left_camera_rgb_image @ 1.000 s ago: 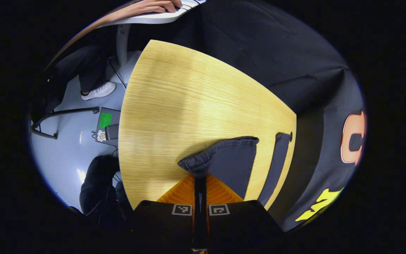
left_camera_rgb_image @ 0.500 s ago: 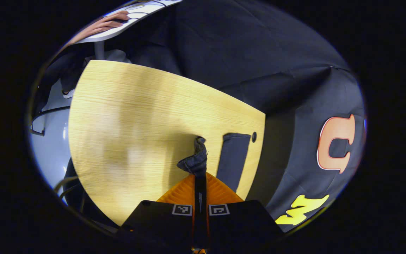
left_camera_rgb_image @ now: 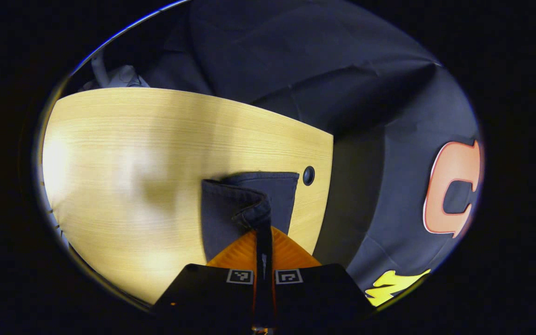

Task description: Grasp the waist and the cuffs of the jeans and fold them to make the two legs overlap; first hold the waist and fold one-third of the jeans toward the cuffs, then hold the cuffs and fold the remaining one-third in the same direction to finish folding.

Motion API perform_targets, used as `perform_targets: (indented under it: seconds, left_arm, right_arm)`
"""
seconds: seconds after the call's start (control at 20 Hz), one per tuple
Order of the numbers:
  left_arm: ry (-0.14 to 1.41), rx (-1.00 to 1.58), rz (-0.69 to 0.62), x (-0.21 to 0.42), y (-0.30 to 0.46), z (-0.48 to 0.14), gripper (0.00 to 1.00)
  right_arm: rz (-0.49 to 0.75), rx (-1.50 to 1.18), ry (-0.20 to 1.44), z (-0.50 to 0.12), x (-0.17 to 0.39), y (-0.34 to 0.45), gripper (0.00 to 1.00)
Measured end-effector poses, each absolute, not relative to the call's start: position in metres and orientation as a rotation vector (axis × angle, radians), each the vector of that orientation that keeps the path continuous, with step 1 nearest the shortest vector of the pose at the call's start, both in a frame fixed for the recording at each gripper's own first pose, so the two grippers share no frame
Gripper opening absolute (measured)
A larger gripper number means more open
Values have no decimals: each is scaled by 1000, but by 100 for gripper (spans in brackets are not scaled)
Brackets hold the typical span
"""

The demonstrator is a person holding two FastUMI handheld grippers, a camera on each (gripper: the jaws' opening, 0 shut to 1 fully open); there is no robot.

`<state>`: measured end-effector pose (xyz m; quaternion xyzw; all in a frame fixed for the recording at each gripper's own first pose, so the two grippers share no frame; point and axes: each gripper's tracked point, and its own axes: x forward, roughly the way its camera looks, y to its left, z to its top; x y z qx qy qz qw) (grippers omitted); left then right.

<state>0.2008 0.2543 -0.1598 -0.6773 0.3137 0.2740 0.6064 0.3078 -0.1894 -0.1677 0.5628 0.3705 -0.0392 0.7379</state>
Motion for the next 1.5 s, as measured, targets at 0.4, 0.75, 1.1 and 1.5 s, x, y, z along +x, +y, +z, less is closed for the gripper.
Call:
perform_targets:
  seconds: [0.4, 0.75, 1.1, 1.5]
  left_arm:
    - [815, -1490, 687, 284, 254, -205, 3]
    - [874, -1394, 687, 303, 246, -239, 4]
    - [760, -1106, 591, 314, 251, -239, 94]
    - [729, -1082, 541, 312, 248, -224, 96]
  right_arm:
    - [-136, 1175, 814, -221, 373, -179, 1]
    - [-193, 1148, 851, -261, 393, -177, 1]
    - [-172, 744, 875, -293, 405, -162, 77]
    - [-172, 883, 838, -282, 403, -161, 87]
